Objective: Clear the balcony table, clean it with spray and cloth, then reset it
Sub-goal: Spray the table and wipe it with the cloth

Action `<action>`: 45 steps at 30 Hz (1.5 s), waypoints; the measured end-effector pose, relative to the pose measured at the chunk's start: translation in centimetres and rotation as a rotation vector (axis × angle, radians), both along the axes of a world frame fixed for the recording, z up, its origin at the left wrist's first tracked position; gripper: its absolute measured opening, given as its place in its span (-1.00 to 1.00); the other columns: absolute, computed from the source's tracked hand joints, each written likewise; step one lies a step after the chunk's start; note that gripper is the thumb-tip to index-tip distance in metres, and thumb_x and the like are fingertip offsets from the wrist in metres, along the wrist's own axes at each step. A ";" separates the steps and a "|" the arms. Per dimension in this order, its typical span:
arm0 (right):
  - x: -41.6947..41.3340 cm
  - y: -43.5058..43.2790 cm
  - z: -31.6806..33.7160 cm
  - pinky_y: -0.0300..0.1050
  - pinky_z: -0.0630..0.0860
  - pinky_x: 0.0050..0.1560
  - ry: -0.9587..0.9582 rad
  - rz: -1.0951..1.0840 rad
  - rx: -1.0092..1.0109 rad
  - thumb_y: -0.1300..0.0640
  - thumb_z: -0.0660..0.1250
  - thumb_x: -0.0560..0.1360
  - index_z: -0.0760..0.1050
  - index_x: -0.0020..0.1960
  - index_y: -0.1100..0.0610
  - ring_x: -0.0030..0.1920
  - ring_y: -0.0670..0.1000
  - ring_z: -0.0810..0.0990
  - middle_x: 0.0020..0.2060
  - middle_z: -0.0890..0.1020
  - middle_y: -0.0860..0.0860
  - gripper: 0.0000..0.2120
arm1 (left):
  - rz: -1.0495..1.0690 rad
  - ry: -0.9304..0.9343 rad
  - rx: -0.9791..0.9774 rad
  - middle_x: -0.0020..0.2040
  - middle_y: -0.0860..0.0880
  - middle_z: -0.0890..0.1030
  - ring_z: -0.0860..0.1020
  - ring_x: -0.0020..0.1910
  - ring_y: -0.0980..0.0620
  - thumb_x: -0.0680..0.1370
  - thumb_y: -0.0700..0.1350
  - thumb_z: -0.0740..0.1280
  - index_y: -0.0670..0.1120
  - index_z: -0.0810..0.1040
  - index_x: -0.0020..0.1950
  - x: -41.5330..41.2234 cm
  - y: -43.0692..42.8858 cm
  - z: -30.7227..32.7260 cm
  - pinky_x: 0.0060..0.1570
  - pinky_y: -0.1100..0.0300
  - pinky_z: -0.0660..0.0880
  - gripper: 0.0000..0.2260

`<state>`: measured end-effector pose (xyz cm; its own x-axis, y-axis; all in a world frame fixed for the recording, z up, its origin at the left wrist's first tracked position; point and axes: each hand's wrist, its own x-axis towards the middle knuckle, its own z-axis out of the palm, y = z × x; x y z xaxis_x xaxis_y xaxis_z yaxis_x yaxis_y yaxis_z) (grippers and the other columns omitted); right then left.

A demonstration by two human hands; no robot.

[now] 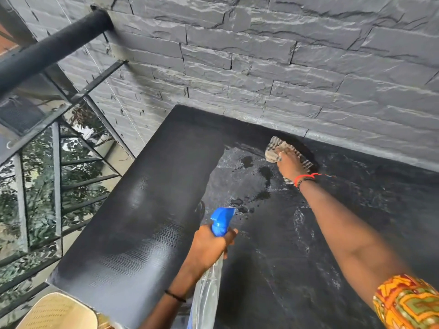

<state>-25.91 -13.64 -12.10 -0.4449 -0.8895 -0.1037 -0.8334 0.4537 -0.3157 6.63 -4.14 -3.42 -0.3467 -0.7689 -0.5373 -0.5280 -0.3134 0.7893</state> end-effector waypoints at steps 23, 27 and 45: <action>3.3 -0.9 -1.1 0.02 -0.07 0.54 -0.019 0.166 0.034 0.35 0.00 0.59 0.15 0.52 0.14 0.55 0.12 -0.02 0.55 0.04 0.14 -0.49 | 0.179 0.100 -0.048 -0.32 -0.08 0.63 0.46 -0.52 0.06 0.51 -0.13 0.39 -0.17 0.57 -0.28 -0.1 -5.6 0.5 -0.33 0.22 0.40 -0.81; 9.4 -1.8 -1.6 0.12 -0.12 0.54 -0.010 0.340 0.038 0.42 -0.01 0.54 0.10 0.54 0.11 0.56 0.10 -0.07 0.56 0.01 0.09 -0.41 | 0.208 0.113 -0.038 -0.31 -0.08 0.65 0.48 -0.49 0.01 0.51 -0.15 0.39 -0.16 0.56 -0.28 0.1 -5.9 0.6 -0.29 0.18 0.44 -0.82; 5.5 -5.8 -0.2 -0.04 -0.02 0.53 0.000 0.264 0.035 0.35 0.02 0.59 0.17 0.51 0.18 0.54 0.14 0.05 0.53 0.09 0.19 -0.51 | 0.330 0.097 -0.006 -0.40 -0.12 0.58 0.48 -0.48 -0.01 0.49 -0.12 0.41 -0.20 0.58 -0.30 2.1 -7.4 1.3 -0.33 0.17 0.45 -0.79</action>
<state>-20.41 -19.42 -12.34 -0.1977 -0.9707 -0.1363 -0.9244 0.2309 -0.3037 8.72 -11.59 -2.08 -0.1280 -0.8510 -0.5093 -0.3216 -0.4502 0.8330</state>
